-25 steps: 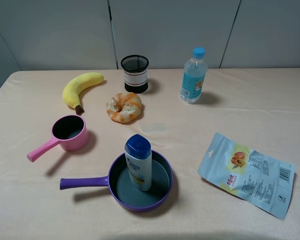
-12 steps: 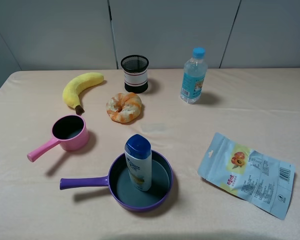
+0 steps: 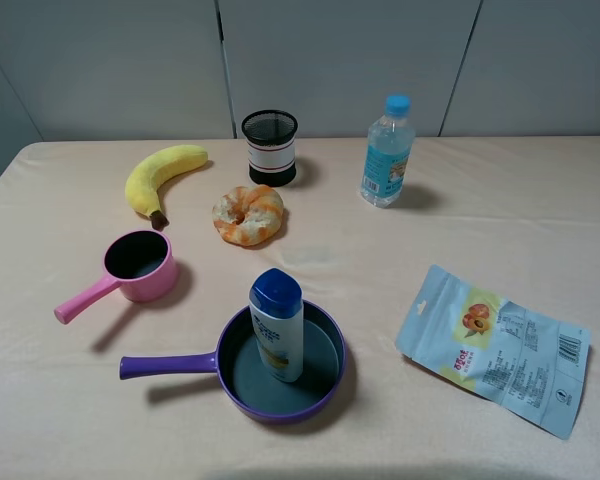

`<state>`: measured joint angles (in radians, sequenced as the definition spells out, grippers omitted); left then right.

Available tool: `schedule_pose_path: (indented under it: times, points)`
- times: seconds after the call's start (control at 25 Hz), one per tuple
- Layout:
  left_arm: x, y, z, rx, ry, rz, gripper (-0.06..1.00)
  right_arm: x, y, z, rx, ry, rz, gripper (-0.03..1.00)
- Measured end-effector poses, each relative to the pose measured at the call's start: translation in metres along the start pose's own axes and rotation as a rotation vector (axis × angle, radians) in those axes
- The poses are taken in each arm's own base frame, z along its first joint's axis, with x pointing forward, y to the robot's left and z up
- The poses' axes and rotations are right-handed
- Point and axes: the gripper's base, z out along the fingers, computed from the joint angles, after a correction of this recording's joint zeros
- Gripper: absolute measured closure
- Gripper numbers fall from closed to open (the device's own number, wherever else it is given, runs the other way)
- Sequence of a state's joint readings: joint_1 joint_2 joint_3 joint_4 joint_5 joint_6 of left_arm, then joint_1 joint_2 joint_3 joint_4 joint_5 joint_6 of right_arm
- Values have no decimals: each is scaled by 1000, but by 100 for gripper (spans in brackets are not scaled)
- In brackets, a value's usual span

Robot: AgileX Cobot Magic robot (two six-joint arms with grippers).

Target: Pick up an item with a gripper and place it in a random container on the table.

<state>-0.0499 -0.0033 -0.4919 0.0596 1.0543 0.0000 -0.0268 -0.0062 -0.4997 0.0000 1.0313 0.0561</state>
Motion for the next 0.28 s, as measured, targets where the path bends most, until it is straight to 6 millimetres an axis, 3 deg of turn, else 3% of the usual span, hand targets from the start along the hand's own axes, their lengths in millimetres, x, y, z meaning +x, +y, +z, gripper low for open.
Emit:
schedule_pose_path:
  times: [0.28]
  points:
    - [0,0,0,0,0,0,7,0,0,0,0,0,0,27]
